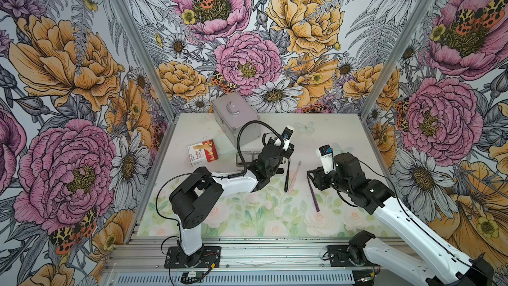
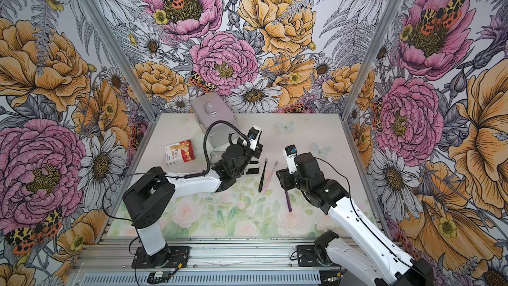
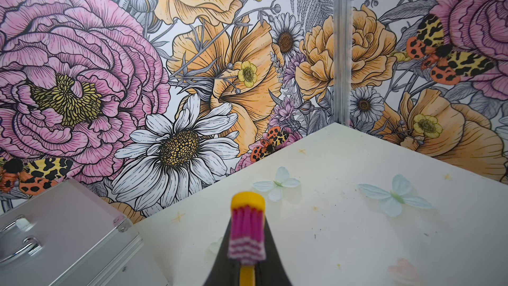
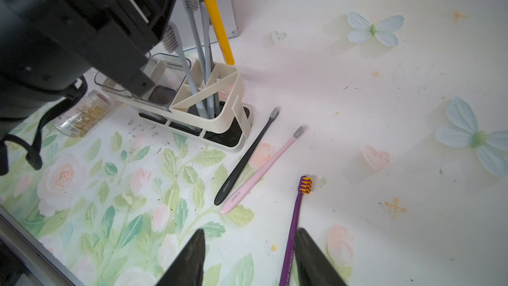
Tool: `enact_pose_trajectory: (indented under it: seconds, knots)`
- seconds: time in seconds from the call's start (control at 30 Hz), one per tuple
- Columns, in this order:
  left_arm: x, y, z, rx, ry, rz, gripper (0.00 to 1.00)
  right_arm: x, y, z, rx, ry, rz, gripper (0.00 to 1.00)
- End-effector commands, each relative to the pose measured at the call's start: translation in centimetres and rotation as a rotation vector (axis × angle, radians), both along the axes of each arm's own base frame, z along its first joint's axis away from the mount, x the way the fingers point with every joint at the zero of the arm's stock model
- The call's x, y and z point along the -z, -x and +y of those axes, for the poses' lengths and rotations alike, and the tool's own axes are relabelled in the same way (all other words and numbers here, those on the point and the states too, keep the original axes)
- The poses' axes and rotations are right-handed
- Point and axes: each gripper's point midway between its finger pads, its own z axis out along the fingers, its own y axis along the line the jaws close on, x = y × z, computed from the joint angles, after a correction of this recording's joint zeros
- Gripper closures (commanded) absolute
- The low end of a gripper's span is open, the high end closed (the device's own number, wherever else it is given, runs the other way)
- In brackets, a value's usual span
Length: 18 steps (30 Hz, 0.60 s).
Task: Place the toothbrush into the toothbrush holder
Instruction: Place the toothbrush in the toothbrush holder.
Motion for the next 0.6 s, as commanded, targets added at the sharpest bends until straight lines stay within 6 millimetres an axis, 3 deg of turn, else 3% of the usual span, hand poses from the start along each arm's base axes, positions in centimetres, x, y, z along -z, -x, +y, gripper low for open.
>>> enact_pose_trajectory:
  seconds: [0.0,0.27,0.57]
  knots:
    - [-2.9,1.0,0.2,0.025,0.042,-0.06,1.0,0.4,-0.1,-0.1,-0.007,0.011,0.005,0.47]
    - [-3.1,1.7,0.6,0.023,0.064,-0.046,1.0,0.5,-0.1,-0.2,-0.005,0.014,0.007,0.47]
    - [-1.2,2.0,0.7,0.027,0.058,0.014,1.0,0.6,-0.1,-0.3,0.0,0.016,0.008,0.47]
